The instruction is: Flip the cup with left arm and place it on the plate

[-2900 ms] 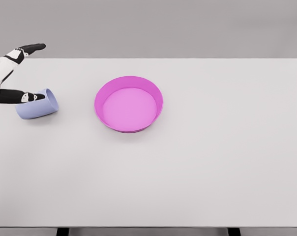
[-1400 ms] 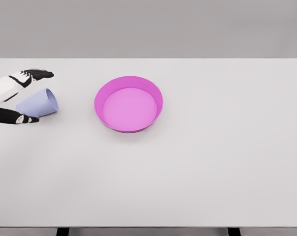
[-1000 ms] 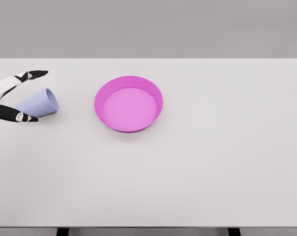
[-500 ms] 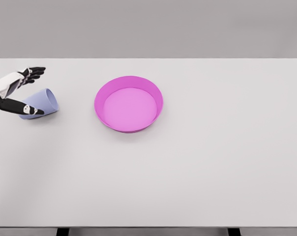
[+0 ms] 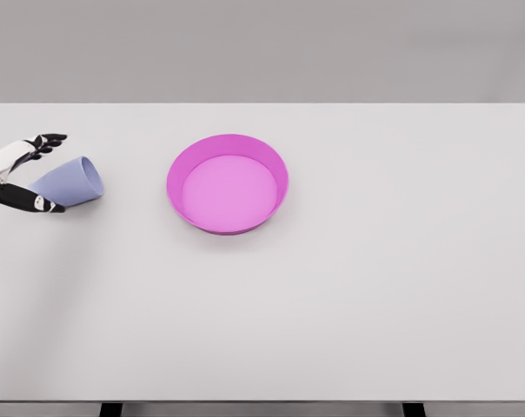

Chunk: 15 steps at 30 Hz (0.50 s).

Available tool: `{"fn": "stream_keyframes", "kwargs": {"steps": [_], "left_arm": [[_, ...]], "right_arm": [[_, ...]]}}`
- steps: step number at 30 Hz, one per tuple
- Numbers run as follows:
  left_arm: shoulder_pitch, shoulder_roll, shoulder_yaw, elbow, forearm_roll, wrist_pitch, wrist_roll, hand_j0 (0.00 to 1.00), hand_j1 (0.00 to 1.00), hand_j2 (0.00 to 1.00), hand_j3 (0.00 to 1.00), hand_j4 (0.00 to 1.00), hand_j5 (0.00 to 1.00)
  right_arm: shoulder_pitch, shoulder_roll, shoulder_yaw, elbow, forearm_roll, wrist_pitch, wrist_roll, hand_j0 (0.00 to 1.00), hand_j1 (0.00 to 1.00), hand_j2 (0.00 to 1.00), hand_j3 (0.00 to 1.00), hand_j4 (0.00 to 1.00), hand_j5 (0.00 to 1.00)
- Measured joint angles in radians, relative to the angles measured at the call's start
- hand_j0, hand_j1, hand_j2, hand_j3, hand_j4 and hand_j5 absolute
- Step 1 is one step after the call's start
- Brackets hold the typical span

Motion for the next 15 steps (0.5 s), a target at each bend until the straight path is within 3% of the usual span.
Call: {"fn": "stream_keyframes", "kwargs": {"steps": [7,10,15], "left_arm": [[-0.008,-0.014,-0.015,0.002,-0.021,0.004,-0.001,1.0,1.0,1.0,1.0,1.0,1.0],[-0.055,-0.015,-0.049,0.017,-0.028,0.014,-0.001,1.0,1.0,1.0,1.0,1.0,1.0],[-0.066,-0.017,-0.091,0.037,-0.074,0.043,-0.002,1.0,1.0,1.0,1.0,1.0,1.0]], "right_arm": [[0.0,0.0,0.0,0.0,0.0,0.0,0.0,1.0,1.0,1.0,1.0,1.0,1.0],[0.0,0.0,0.0,0.0,0.0,0.0,0.0,1.0,1.0,1.0,1.0,1.0,1.0],[0.0,0.0,0.0,0.0,0.0,0.0,0.0,1.0,1.0,1.0,1.0,1.0,1.0]]}}
